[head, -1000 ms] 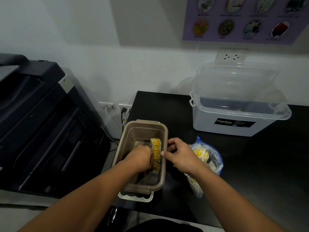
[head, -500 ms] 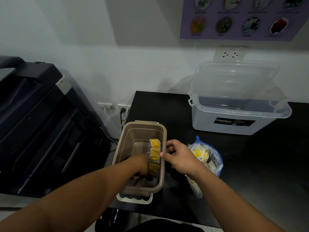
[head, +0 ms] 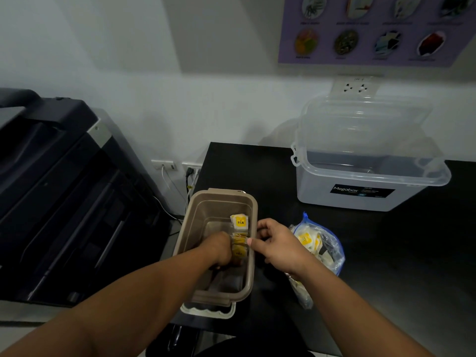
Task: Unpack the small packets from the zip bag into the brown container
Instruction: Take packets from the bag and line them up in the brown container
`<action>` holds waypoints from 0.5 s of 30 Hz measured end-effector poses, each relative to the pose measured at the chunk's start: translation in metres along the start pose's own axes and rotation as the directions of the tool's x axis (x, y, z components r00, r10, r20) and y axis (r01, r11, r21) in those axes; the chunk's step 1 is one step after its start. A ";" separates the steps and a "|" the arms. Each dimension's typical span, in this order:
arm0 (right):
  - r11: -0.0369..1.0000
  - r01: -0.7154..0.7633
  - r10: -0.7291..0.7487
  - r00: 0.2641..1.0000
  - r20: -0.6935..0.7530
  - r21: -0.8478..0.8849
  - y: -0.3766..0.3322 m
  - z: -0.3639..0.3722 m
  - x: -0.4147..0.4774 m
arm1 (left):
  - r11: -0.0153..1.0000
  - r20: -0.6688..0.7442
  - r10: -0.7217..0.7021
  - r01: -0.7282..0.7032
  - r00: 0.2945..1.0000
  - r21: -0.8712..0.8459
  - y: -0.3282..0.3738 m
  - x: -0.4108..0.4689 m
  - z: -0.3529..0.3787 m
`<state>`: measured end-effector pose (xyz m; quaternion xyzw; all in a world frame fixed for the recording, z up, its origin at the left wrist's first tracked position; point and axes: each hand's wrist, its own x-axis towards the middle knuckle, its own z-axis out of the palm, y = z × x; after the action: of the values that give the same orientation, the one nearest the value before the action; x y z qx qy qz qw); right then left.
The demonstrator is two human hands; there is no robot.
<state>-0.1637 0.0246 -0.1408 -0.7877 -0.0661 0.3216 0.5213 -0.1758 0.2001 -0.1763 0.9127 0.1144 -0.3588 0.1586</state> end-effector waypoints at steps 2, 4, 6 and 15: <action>1.000 0.004 -0.004 1.000 -0.002 -0.004 0.000 0.001 0.000 | 1.000 -0.020 0.016 -0.015 1.000 0.017 0.001 0.001 0.000; 1.000 0.009 -0.010 1.000 -0.005 -0.011 0.000 0.001 -0.001 | 0.999 -0.024 0.032 -0.031 0.999 0.025 0.001 0.003 0.001; 1.000 0.010 -0.010 1.000 -0.002 -0.015 0.000 0.000 -0.002 | 0.999 -0.025 0.028 -0.027 0.999 0.047 0.000 0.003 0.001; 0.999 0.013 -0.014 1.000 -0.009 -0.051 -0.002 0.000 -0.004 | 0.984 -0.120 -0.005 0.026 0.993 0.174 0.001 -0.004 -0.008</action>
<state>-0.1667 0.0239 -0.1370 -0.8017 -0.0771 0.3127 0.5035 -0.1731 0.2015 -0.1677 0.9420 0.0988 -0.3135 0.0677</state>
